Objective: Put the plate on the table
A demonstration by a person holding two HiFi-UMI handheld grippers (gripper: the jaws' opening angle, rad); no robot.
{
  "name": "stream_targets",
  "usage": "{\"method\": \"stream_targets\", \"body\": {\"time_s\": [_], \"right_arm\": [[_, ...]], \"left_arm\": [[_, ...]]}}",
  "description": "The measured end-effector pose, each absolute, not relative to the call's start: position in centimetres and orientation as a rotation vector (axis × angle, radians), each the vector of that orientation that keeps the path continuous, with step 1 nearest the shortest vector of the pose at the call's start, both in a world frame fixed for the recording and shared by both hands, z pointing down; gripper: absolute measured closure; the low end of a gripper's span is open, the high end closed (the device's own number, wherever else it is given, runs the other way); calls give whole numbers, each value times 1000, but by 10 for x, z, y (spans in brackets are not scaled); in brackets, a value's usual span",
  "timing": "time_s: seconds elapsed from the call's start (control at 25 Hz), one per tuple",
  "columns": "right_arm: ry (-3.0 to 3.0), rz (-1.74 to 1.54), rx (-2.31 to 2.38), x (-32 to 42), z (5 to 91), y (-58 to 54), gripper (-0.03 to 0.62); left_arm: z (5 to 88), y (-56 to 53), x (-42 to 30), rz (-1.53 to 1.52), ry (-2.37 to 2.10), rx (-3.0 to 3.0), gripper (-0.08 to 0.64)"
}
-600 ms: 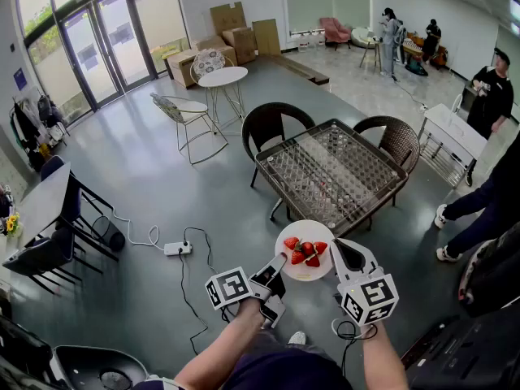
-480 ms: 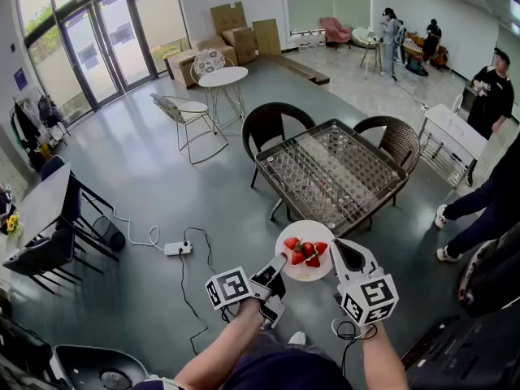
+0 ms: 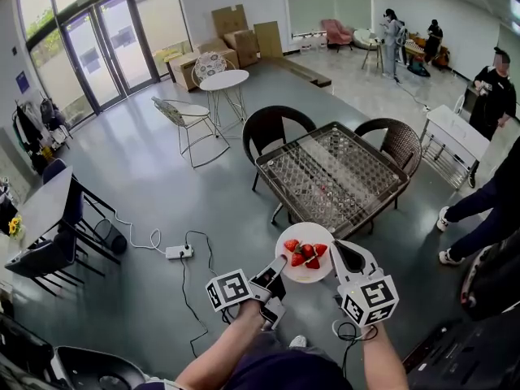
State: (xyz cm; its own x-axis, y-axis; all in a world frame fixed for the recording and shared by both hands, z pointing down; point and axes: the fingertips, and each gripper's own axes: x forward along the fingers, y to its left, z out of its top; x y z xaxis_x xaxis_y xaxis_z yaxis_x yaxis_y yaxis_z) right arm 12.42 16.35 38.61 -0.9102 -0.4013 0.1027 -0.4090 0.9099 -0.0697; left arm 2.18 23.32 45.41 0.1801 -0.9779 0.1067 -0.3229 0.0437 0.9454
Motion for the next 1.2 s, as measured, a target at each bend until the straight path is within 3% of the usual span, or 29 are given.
{"method": "stream_targets", "body": {"time_s": [1.2], "right_arm": [[-2944,228,701,64,419,49,589]], "left_arm": [[479,109,-42,-806,-1247,1460,543]]}}
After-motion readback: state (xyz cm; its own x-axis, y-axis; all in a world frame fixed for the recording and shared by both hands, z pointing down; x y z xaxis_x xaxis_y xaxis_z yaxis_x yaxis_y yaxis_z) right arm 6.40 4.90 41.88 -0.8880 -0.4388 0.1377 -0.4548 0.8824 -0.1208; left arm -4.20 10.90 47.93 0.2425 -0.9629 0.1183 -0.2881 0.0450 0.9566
